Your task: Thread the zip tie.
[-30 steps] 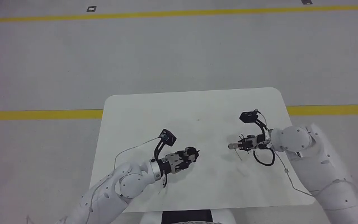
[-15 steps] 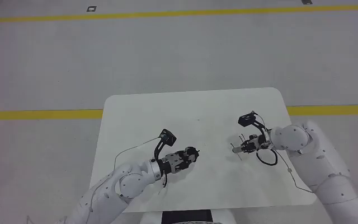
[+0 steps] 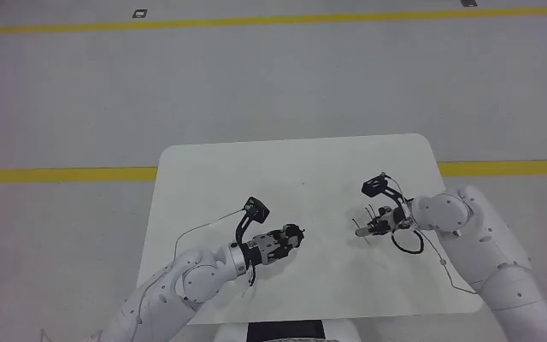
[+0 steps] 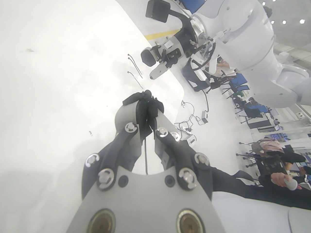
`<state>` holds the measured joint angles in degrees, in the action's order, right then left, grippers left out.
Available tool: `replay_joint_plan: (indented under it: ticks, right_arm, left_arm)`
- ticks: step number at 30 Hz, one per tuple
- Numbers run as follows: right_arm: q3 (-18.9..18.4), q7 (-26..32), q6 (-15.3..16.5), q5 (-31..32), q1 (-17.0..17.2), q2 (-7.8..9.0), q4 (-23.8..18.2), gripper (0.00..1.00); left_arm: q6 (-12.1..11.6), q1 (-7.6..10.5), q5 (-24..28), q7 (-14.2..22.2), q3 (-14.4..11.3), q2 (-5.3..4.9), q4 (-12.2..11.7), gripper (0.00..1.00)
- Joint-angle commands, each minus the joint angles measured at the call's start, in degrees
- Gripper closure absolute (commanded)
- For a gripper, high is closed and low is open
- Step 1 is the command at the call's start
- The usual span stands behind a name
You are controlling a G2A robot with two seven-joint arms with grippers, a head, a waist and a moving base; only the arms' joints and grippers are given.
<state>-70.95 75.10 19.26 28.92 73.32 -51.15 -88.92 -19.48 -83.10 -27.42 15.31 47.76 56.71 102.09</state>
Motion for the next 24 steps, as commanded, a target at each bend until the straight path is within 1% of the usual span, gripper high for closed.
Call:
replay_joint_plan:
  ticks: [1, 7, 9, 17, 19, 24]
  right_arm:
    - [0.8, 0.6, 0.2, -0.5, -0.6, 0.02, 0.0, 0.0]
    - [4.5, 0.8, 0.2, 1.1, -3.1, 0.41, 0.8, 0.0]
    - [6.4, 1.3, 0.2, 3.2, -4.3, 0.64, 1.0, 0.0]
    - [6.4, 1.3, 0.2, 3.2, -4.3, 0.64, 1.0, 0.0]
    - [6.5, -1.0, 0.2, 3.4, -3.6, 0.61, 1.1, 0.0]
    - [6.3, -3.8, 0.2, 3.8, -2.8, 0.94, 0.4, 0.0]
  left_arm:
    - [0.0, 0.0, 0.0, 0.0, 0.0, 0.0, 0.0, 1.0]
    - [0.0, 0.0, 0.0, 0.0, 0.0, 0.0, 0.0, 1.0]
    - [0.0, 0.0, 0.0, 0.0, 0.0, 0.0, 0.0, 1.0]
    - [0.0, 0.0, 0.0, 0.0, 0.0, 0.0, 0.0, 1.0]
    - [0.0, 0.0, 0.0, 0.0, 0.0, 0.0, 0.0, 1.0]
    - [0.0, 0.0, 0.0, 0.0, 0.0, 0.0, 0.0, 1.0]
